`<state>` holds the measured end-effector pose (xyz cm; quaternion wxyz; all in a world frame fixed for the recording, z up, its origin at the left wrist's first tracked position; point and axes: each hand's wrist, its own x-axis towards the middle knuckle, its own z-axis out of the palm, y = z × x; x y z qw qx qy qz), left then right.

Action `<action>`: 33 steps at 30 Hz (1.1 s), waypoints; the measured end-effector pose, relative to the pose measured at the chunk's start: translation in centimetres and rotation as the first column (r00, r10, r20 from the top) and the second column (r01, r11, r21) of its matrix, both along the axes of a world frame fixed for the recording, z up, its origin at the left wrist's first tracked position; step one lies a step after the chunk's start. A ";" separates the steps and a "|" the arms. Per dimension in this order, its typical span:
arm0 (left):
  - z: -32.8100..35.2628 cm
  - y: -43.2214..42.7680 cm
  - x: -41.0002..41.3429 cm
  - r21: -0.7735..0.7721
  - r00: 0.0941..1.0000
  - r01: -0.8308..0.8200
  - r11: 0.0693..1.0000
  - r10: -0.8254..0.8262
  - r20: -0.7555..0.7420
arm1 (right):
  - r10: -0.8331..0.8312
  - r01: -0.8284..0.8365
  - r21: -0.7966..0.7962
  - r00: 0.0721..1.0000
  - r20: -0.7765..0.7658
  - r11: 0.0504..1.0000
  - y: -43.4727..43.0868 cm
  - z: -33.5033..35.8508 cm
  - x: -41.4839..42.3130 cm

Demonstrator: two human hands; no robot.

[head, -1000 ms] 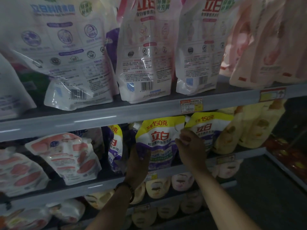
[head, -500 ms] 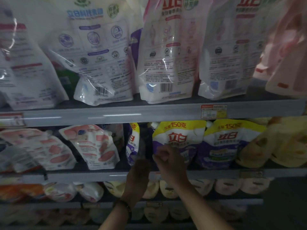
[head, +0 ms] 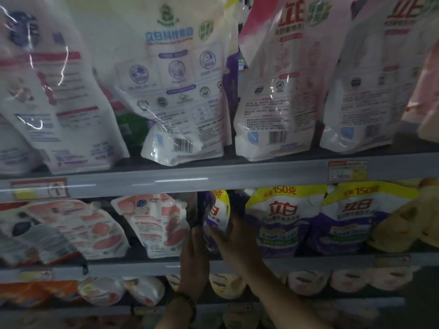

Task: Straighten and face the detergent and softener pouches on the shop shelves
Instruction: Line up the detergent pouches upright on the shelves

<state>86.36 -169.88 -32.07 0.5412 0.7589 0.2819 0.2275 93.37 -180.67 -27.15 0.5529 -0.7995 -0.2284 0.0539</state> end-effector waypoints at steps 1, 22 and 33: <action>0.2 0.2 0.1 -0.024 0.999 0.038 0.999 -0.038 0.014 | -0.003 0.003 -0.013 1.000 -0.009 1.000 0.3 0.1 -0.1; 1.9 2.3 2.7 -0.404 0.970 0.243 0.882 -0.213 0.118 | -0.224 0.215 -0.086 0.968 -0.116 0.973 2.8 -1.1 0.4; 1.2 3.9 4.0 -0.417 0.957 0.285 0.863 -0.231 0.177 | -0.179 0.157 -0.150 0.972 -0.152 0.976 0.3 -0.5 2.9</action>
